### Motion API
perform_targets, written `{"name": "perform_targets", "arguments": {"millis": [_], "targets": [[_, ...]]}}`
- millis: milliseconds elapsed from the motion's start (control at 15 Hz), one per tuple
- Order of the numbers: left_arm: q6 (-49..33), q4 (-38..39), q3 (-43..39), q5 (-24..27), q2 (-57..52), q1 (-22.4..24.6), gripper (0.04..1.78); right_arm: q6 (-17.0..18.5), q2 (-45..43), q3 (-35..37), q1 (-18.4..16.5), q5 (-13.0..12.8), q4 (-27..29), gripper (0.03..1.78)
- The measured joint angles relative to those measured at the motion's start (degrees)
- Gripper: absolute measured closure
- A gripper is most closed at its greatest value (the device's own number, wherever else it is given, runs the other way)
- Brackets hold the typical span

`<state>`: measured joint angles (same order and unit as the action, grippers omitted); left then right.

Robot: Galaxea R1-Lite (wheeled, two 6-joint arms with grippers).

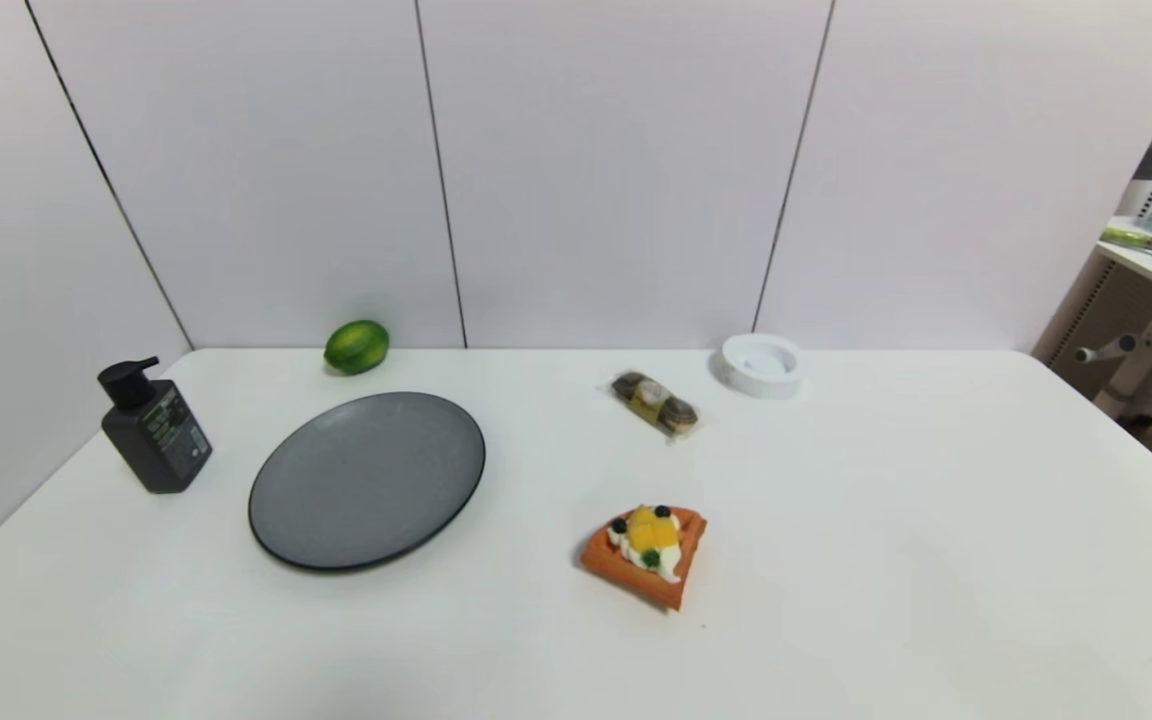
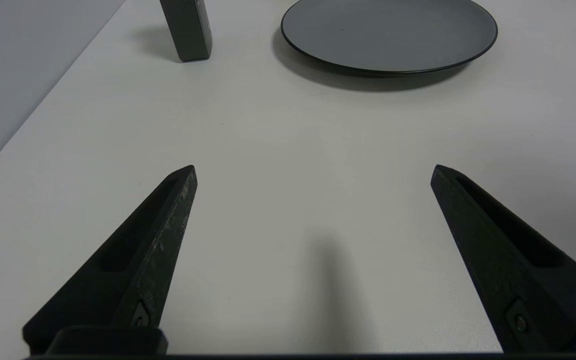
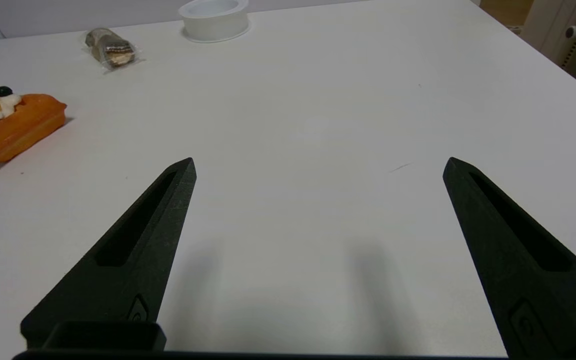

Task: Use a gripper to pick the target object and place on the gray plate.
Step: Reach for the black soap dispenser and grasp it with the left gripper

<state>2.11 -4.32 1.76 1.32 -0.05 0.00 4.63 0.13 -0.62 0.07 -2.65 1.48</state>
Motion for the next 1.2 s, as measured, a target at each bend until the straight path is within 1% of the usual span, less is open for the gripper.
{"name": "perform_targets", "arguments": {"millis": [400,533,667,800,933,1067,1200], "targets": [[0.1,1.1,-0.3,-1.3,1.3,0.0,0.13,0.0,0.0,0.0,0.0,0.0,0.0,0.10],[0.8,1.2,1.3,-1.3,5.6,0.0,0.13,0.0,0.0,0.0,0.0,0.0,0.0,0.10],[1.0,1.3,5.9,-1.5,11.9,0.0,0.13,0.0,0.0,0.0,0.0,0.0,0.0,0.10],[1.0,1.4,15.0,-1.9,20.4,0.1,0.13,0.0,0.0,0.0,0.0,0.0,0.0,0.10],[1.1,1.3,27.1,-3.5,30.2,1.3,0.13,0.0,0.0,0.0,0.0,0.0,0.0,0.10],[1.4,0.9,40.3,-5.0,40.8,4.3,0.13,0.0,0.0,0.0,0.0,0.0,0.0,0.10],[1.5,0.4,51.7,-5.9,51.8,7.9,0.13,0.0,0.0,0.0,0.0,0.0,0.0,0.10]]}}
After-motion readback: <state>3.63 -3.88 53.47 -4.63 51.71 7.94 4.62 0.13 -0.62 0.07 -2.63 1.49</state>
